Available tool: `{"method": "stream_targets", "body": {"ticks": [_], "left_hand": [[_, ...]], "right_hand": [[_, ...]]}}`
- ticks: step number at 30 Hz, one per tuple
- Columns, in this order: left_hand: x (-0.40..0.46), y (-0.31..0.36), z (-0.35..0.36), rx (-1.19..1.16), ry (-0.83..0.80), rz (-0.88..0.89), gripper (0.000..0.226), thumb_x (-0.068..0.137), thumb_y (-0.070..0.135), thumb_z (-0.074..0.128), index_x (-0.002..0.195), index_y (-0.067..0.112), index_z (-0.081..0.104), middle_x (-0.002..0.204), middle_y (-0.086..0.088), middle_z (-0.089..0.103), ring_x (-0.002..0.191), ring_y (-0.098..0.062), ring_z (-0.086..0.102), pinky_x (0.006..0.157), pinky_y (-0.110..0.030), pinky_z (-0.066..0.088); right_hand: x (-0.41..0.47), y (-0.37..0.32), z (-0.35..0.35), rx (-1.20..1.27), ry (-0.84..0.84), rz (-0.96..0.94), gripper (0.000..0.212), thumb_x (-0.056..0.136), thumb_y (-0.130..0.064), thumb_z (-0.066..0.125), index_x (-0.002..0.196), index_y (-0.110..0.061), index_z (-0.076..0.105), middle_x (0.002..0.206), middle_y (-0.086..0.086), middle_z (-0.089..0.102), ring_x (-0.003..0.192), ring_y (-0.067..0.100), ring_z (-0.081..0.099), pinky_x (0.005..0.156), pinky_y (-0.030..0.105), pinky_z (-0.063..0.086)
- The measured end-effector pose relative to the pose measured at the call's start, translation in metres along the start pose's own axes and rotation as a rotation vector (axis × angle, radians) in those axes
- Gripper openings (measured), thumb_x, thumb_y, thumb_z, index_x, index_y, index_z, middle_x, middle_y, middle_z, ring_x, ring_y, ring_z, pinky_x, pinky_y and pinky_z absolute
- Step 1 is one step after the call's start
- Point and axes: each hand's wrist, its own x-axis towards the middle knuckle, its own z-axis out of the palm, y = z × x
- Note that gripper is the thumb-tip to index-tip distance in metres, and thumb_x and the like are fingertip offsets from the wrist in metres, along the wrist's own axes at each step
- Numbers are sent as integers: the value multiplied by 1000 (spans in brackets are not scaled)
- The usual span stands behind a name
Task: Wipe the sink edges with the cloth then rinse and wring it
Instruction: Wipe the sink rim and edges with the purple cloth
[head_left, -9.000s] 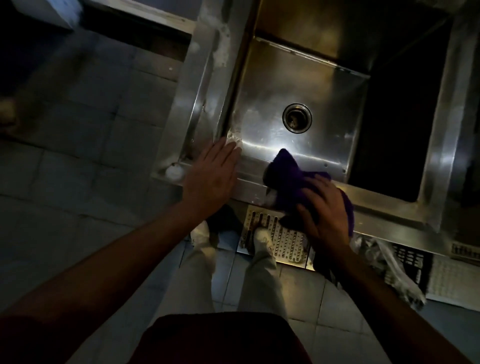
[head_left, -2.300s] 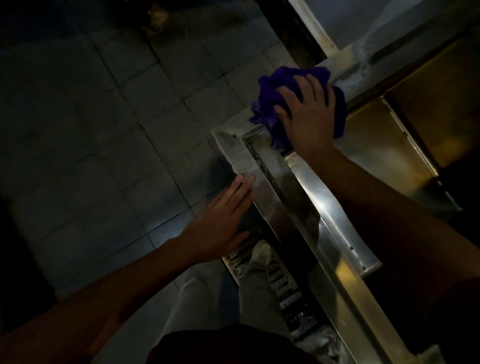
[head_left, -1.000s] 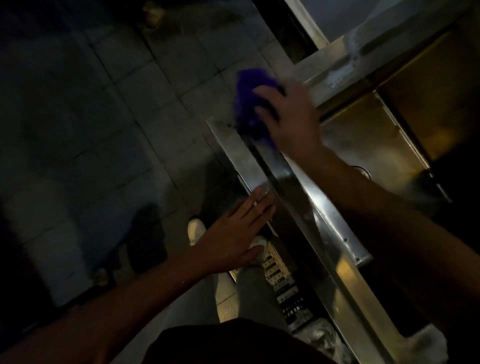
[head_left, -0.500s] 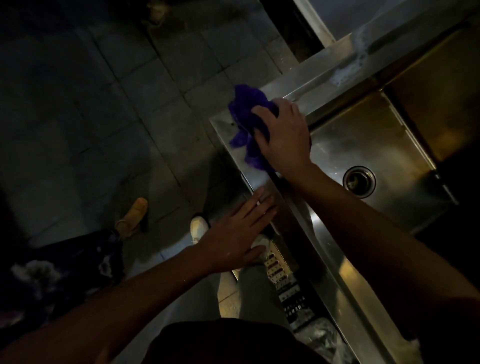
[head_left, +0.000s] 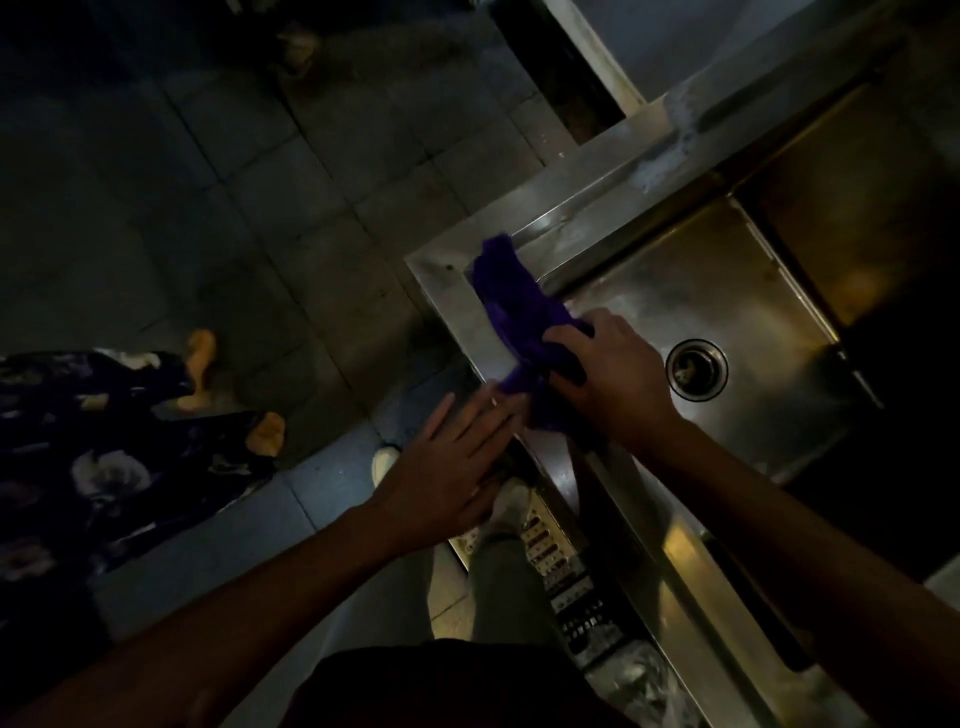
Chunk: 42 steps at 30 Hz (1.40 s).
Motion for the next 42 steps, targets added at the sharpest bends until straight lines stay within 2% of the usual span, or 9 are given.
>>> {"method": "stream_targets", "body": {"ticks": [7, 11, 16, 20, 27, 31, 34, 38, 42], "left_hand": [[10, -41, -24, 16, -11, -156, 81, 91, 51, 39, 159, 19, 7, 168, -4, 4, 154, -25, -6, 123, -52, 12], [25, -48, -22, 48, -45, -127, 97, 87, 47, 55, 158, 18, -3, 167, -7, -5, 154, -26, -9, 123, -52, 16], [23, -51, -23, 47, -20, -97, 96, 87, 38, 68, 158, 13, 8, 167, -9, 1, 154, -29, -3, 121, -54, 23], [22, -58, -26, 32, -30, -73, 90, 91, 37, 64, 159, 16, 10, 168, -4, -3, 155, -24, -6, 121, -52, 23], [29, -75, -42, 22, 14, -12, 72, 93, 37, 54, 157, 21, 25, 167, -4, 14, 154, -27, 9, 120, -56, 23], [63, -87, -69, 49, 169, -123, 68, 98, 50, 39, 154, 12, 31, 164, -16, 17, 153, -34, 10, 122, -56, 16], [94, -98, -75, 116, 96, -239, 81, 99, 62, 35, 159, 13, 14, 167, -10, 1, 154, -27, -3, 124, -50, 9], [104, -103, -59, 194, 48, -274, 88, 97, 70, 19, 159, 9, 3, 167, -11, -6, 154, -25, -9, 125, -49, 5], [104, -103, -59, 186, 74, -265, 89, 96, 70, 15, 158, 6, 8, 167, -14, 0, 154, -27, -4, 124, -50, 6]], "right_hand": [[-36, 14, 5, -8, -29, -1, 45, 82, -47, 64, 122, -31, 52, 114, 7, 56, 96, 24, 56, 74, 37, 50], [-11, -2, 10, 2, 52, 37, 47, 82, -44, 63, 124, -29, 50, 115, 13, 56, 98, 30, 55, 78, 44, 51], [34, -26, 16, 32, 149, 52, 60, 89, -40, 61, 145, -36, 39, 127, 14, 52, 111, 33, 50, 89, 45, 47], [30, -23, 16, 53, 152, 28, 46, 90, -38, 62, 134, -32, 52, 133, 12, 50, 117, 32, 48, 92, 44, 45], [-73, 10, 25, 68, 61, 87, 43, 81, -40, 68, 123, -35, 59, 129, 6, 55, 110, 28, 54, 84, 39, 49], [-81, 37, 10, 264, -37, 200, 47, 79, -54, 47, 119, -35, 63, 112, -2, 56, 97, 18, 59, 72, 28, 39], [-41, 44, -12, 385, 156, 222, 44, 82, -47, 45, 118, -33, 65, 110, 1, 58, 96, 20, 59, 77, 30, 43], [39, 27, -45, 346, 448, 153, 39, 91, -33, 47, 127, -25, 61, 129, 8, 56, 112, 23, 55, 90, 33, 44], [114, -2, -53, 215, 471, 66, 39, 92, -28, 48, 128, -24, 60, 139, 7, 53, 127, 24, 49, 107, 42, 40]]}}
